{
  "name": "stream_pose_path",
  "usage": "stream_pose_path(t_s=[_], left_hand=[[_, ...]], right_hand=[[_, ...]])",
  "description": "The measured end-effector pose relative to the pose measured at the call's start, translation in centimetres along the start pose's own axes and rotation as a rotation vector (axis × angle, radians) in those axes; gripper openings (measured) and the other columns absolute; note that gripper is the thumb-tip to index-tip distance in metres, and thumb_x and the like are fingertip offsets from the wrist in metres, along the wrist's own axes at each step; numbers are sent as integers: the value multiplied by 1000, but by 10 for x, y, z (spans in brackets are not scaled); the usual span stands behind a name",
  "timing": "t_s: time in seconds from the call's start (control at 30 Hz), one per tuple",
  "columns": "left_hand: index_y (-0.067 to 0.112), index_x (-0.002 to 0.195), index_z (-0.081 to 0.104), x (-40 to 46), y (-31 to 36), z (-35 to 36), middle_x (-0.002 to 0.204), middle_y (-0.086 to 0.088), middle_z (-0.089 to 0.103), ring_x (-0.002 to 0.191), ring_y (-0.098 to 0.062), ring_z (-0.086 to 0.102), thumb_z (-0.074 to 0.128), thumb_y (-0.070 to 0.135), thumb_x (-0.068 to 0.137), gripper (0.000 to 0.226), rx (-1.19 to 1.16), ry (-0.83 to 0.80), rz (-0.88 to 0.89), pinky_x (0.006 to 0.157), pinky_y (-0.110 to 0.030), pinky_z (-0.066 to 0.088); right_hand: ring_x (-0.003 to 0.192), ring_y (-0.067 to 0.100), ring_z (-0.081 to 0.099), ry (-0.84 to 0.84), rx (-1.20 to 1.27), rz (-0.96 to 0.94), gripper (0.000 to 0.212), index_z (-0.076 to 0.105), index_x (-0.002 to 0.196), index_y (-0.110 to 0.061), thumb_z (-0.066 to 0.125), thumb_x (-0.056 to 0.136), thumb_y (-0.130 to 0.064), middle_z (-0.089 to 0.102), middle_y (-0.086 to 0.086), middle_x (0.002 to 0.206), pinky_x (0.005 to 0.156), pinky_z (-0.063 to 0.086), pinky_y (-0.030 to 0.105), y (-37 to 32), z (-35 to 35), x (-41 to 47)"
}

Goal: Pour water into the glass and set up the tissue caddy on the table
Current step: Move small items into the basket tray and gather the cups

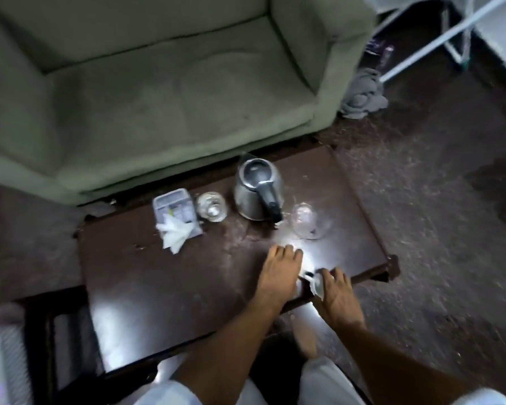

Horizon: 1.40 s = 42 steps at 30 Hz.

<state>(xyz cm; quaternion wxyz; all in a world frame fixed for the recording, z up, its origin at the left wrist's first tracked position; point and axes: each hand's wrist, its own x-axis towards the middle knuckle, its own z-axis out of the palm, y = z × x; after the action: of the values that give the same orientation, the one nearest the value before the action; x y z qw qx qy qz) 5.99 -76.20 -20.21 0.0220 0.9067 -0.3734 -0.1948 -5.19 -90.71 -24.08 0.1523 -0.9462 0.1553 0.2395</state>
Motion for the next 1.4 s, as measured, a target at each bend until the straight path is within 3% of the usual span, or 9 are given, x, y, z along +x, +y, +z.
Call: stream_pose_path(t_s=[0.13, 0.23, 0.3, 0.47, 0.7, 0.8, 0.9, 1.17, 1.4], left_hand=[[15, 129, 62, -104, -93, -5, 113, -4, 65, 104, -24, 66, 77, 35, 62, 71, -69, 99, -135, 107, -37, 30], [15, 142, 57, -185, -181, -16, 128, -4, 61, 114, -25, 63, 72, 40, 74, 74, -94, 282, -346, 108, -36, 32], [15, 145, 56, -244, -240, -25, 130, -5, 61, 114, -29, 63, 71, 39, 81, 71, -124, 398, -547, 102, -40, 40], [15, 155, 50, -372, -357, -35, 131, -21, 57, 117, -43, 59, 70, 27, 79, 79, -196, 482, -1065, 102, -47, 48], [7, 144, 57, -484, -440, -6, 133, -19, 57, 125, -42, 57, 71, 21, 76, 71, -326, 613, -1420, 107, -47, 48], [7, 135, 62, -515, -452, 15, 132, -19, 58, 122, -41, 57, 68, 18, 72, 64, -376, 636, -1515, 107, -44, 46], [7, 135, 60, -533, -459, 33, 132, -19, 58, 124, -40, 56, 71, 18, 75, 62, -451, 543, -1571, 110, -43, 45], [1, 135, 60, -540, -477, 66, 134, -22, 63, 128, -40, 59, 75, 15, 82, 56, -589, 506, -1584, 111, -44, 44], [9, 151, 42, -542, -466, 52, 150, -18, 49, 141, -40, 49, 74, 26, 83, 78, -733, 503, -1655, 116, -51, 43]], right_hand=[[110, 29, 49, -20, -84, -222, 52, 57, 127, -19, 61, 79, -40, 49, 3, 119, 92, 51, 40, -70, 19, -13], [102, 35, 56, 11, 10, -405, 57, 58, 120, -18, 75, 71, -41, 49, 5, 111, 81, 55, 45, -165, 30, -15], [100, 35, 61, 19, 67, -536, 53, 57, 118, -23, 71, 73, -47, 51, 4, 110, 77, 55, 45, -249, 33, -18], [115, 34, 57, -15, 110, -848, 62, 56, 133, -20, 70, 77, -43, 52, 8, 123, 93, 55, 45, -453, 31, -24], [118, 39, 55, -54, 5, -1151, 66, 57, 138, -11, 72, 79, -35, 55, 16, 123, 100, 51, 51, -631, 52, -44], [118, 38, 55, -105, -34, -1239, 61, 57, 135, -11, 71, 81, -35, 54, 16, 121, 98, 52, 50, -672, 76, -62], [119, 38, 56, -135, -116, -1288, 55, 57, 131, -14, 70, 84, -40, 54, 15, 122, 102, 49, 50, -696, 104, -75], [120, 28, 59, 63, -448, -1345, 49, 57, 126, -22, 65, 87, -51, 64, 6, 124, 103, 39, 48, -707, 158, -63], [129, 29, 54, 39, -375, -1360, 79, 45, 150, -15, 67, 86, -56, 58, 8, 140, 107, 41, 47, -703, 134, -72]])
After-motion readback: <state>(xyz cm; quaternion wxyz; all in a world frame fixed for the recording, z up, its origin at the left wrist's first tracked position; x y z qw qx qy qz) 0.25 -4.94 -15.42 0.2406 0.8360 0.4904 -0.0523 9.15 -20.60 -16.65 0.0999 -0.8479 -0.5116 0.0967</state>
